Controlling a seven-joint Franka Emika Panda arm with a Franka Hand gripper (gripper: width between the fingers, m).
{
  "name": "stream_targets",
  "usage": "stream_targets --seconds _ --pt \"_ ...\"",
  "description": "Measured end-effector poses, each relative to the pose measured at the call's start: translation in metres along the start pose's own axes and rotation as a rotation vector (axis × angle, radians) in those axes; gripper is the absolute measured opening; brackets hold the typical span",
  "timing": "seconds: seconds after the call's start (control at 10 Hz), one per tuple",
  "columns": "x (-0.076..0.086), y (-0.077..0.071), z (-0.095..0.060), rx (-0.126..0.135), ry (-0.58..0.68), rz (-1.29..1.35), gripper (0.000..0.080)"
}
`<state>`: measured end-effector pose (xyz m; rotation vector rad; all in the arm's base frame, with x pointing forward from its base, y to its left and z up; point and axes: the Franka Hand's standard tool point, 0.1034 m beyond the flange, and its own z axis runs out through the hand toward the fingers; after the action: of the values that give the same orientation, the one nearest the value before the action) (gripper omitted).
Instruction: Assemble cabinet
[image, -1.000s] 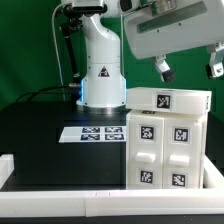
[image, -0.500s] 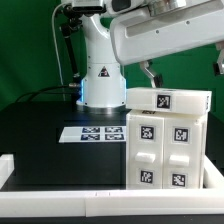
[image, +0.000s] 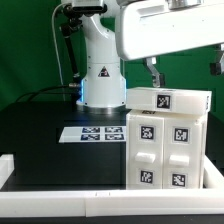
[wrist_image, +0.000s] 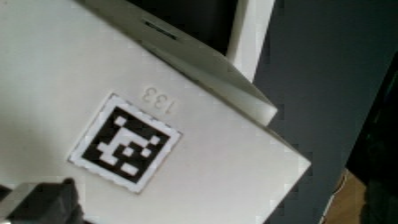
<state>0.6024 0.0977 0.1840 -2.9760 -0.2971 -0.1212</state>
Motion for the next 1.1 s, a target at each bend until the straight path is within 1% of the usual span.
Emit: stream_targets --seconds 0.4,0.6,0.8,1.1 --pt "0.000 0.002 0.001 -0.002 -0.001 -0.268 0.0797" --pt "-0.002 0.004 0.005 -0.011 -0.005 -0.526 0.0797" --pt "-0.003 0.009 0.007 -0.013 -0.005 -0.723 0.0797" --pt "-0.007 0.014 0.013 -0.009 -0.013 -0.777 0.0797"
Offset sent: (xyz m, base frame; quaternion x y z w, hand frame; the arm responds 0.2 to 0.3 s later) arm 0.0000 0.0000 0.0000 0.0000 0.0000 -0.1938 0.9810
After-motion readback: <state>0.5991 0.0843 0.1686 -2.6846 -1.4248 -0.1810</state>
